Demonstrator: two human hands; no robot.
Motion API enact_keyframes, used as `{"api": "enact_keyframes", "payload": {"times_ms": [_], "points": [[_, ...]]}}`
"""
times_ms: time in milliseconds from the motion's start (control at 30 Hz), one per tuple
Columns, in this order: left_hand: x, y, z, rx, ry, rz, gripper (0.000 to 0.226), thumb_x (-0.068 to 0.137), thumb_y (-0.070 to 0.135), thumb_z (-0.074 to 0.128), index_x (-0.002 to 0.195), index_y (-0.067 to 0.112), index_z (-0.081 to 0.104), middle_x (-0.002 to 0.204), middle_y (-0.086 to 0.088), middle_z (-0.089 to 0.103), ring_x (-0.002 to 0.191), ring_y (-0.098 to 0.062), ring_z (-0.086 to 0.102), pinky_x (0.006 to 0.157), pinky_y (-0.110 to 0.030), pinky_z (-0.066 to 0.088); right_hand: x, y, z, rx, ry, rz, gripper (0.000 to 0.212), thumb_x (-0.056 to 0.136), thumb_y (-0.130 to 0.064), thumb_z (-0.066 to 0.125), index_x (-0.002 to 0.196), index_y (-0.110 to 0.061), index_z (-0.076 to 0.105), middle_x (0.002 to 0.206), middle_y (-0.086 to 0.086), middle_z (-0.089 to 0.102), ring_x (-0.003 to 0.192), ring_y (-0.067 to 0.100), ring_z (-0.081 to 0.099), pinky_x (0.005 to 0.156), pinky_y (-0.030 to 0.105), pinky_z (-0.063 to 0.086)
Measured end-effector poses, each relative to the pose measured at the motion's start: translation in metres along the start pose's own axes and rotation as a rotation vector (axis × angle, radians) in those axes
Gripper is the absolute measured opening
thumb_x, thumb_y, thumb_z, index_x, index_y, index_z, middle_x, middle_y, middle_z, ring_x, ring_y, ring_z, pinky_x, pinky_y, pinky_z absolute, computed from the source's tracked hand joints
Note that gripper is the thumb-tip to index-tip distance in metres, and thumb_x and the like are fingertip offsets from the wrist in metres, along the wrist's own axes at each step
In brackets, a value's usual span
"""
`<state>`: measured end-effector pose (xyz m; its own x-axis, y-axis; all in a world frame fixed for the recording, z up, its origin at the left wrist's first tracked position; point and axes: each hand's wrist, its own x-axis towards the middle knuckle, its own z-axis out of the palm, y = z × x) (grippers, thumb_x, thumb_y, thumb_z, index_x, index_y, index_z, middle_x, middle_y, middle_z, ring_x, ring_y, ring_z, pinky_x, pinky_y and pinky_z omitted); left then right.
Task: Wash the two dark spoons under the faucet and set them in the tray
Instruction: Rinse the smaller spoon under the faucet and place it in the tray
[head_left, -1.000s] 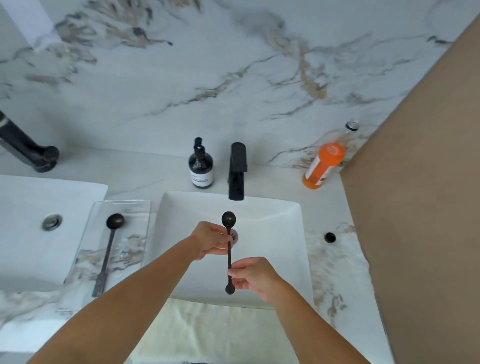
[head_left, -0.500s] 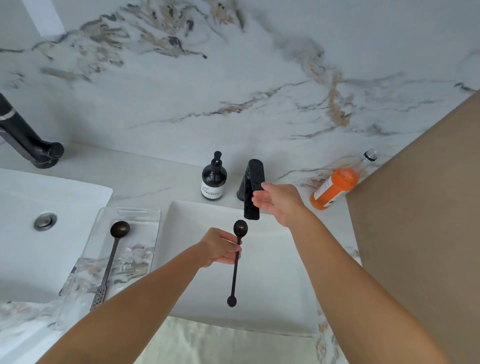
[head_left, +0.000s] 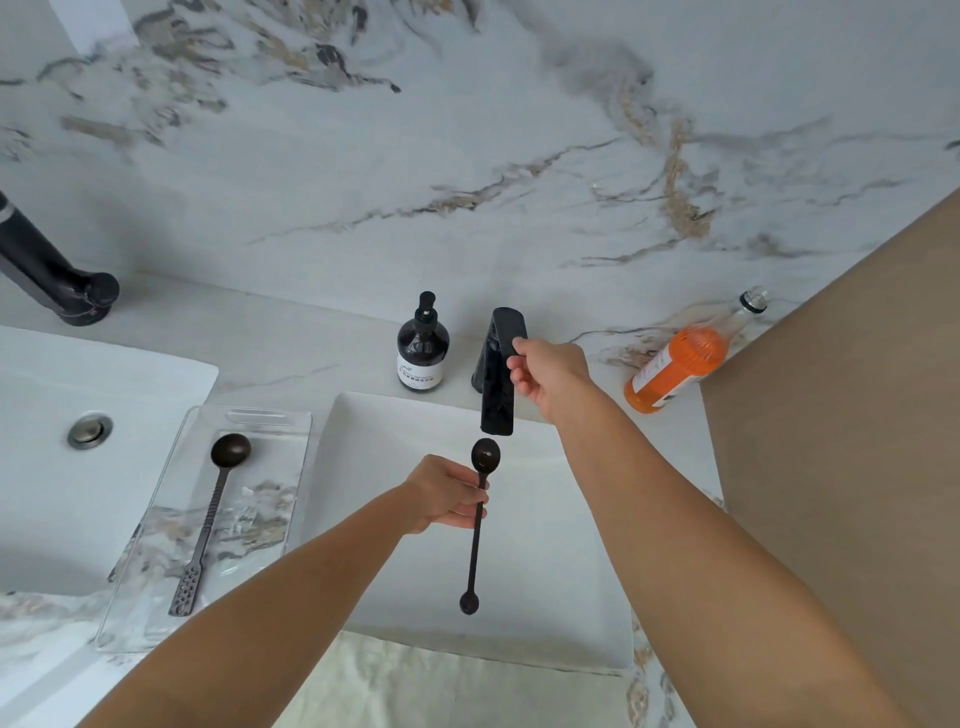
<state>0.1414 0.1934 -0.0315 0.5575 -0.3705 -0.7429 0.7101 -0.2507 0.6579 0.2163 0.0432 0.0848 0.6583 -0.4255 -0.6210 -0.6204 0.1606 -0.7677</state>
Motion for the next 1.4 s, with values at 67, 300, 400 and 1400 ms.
{"api": "enact_keyframes", "payload": {"times_ms": [67,300,400,1400], "points": [[-0.001,0.001,0.002,-0.002,0.004,0.003,0.021,0.089,-0.007,0.063,0.109,-0.013,0.068,0.093,-0.019,0.068,0.08,-0.029,0.07,0.088,-0.046,0.06,0.0,-0.005,0.002,0.035,0.003,-0.036,0.01,0.088,-0.008,0.062,0.085,0.001,0.064,0.056,0.008,0.064,0.032,0.012,0.048,0.032,0.017,0.038],[-0.005,0.001,0.006,-0.015,0.011,0.006,0.017,0.09,-0.007,0.064,0.106,-0.008,0.068,0.092,-0.019,0.066,0.081,-0.03,0.068,0.09,-0.047,0.059,0.008,0.035,-0.024,0.13,0.014,-0.027,0.023,0.092,-0.023,0.054,0.08,-0.004,0.062,0.064,0.009,0.068,0.044,0.018,0.051,0.042,0.026,0.044],[-0.005,0.0,0.006,-0.01,0.024,0.006,0.02,0.09,-0.006,0.064,0.109,-0.011,0.068,0.094,-0.018,0.067,0.082,-0.03,0.068,0.088,-0.044,0.06,0.016,0.085,-0.037,-0.096,0.067,0.081,0.017,0.094,-0.019,0.054,0.096,-0.005,0.062,0.083,0.008,0.063,0.059,0.02,0.052,0.054,0.029,0.047],[-0.003,-0.003,0.022,-0.153,0.043,0.129,0.015,0.098,0.015,0.053,0.088,0.008,0.061,0.072,-0.007,0.051,0.059,-0.02,0.046,0.053,-0.026,0.044,0.013,0.109,-0.022,-0.507,-0.164,-0.188,0.018,0.087,-0.013,0.064,0.072,-0.009,0.071,0.078,0.019,0.077,0.065,0.032,0.075,0.074,0.042,0.064]]}}
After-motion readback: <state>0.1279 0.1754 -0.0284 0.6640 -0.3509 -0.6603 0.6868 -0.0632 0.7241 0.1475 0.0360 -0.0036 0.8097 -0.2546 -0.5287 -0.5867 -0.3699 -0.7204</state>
